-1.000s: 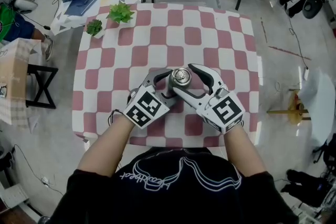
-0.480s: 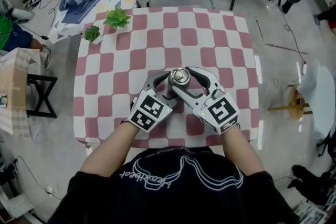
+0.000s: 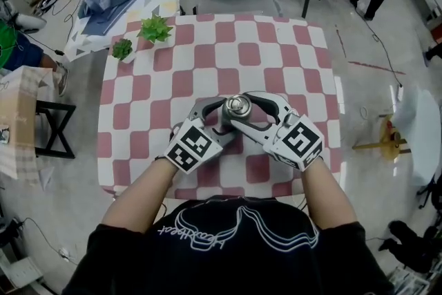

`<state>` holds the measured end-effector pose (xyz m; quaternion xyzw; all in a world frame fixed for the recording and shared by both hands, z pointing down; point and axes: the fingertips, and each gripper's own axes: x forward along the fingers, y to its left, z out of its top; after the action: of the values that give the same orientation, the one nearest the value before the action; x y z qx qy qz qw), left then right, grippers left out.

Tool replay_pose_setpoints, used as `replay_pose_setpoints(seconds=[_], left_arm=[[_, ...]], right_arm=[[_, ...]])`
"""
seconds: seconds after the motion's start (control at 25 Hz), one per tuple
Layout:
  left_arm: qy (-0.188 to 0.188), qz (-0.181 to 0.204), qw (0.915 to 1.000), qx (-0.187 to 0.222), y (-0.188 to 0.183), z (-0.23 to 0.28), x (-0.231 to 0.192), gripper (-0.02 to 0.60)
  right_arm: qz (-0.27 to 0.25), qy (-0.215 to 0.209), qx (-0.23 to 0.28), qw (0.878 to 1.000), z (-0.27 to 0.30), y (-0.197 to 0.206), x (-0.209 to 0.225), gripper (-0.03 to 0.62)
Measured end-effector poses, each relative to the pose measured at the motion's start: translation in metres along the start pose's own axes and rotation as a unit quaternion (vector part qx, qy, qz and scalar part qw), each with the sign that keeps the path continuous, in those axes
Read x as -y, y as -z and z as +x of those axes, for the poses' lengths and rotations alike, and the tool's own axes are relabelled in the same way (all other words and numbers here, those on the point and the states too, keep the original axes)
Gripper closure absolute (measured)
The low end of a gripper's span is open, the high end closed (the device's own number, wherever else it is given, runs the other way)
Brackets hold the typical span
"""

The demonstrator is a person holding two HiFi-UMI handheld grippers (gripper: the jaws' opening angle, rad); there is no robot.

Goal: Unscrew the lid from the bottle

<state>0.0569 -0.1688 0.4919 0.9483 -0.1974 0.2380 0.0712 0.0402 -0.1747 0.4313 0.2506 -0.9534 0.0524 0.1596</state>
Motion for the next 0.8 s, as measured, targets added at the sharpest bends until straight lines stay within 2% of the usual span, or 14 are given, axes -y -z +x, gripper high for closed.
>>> replay_pose_setpoints(seconds=[0.2, 0.48, 0.64, 0.8], left_arm=[[0.023, 0.013, 0.9996, -0.003, -0.0012, -0.0003, -0.0005, 0.252], [0.056, 0.036, 0.9975, -0.025, 0.0016, -0.0015, -0.0008, 0.252], [0.067, 0.045, 0.9962, -0.032, 0.0015, -0.0011, -0.0014, 0.252], [0.066, 0.045, 0.9962, -0.034, 0.0016, -0.001, -0.0017, 0.252]], right_arm=[[-0.033, -0.057, -0.018, 0.998, 0.0016, -0.0021, -0.0017, 0.341], [-0.068, -0.126, -0.05, 0.988, 0.0035, -0.0008, -0.0053, 0.341], [-0.075, -0.147, -0.057, 0.985, 0.0032, -0.0006, -0.0051, 0.341], [-0.072, -0.148, -0.049, 0.985, 0.0037, -0.0011, -0.004, 0.341]])
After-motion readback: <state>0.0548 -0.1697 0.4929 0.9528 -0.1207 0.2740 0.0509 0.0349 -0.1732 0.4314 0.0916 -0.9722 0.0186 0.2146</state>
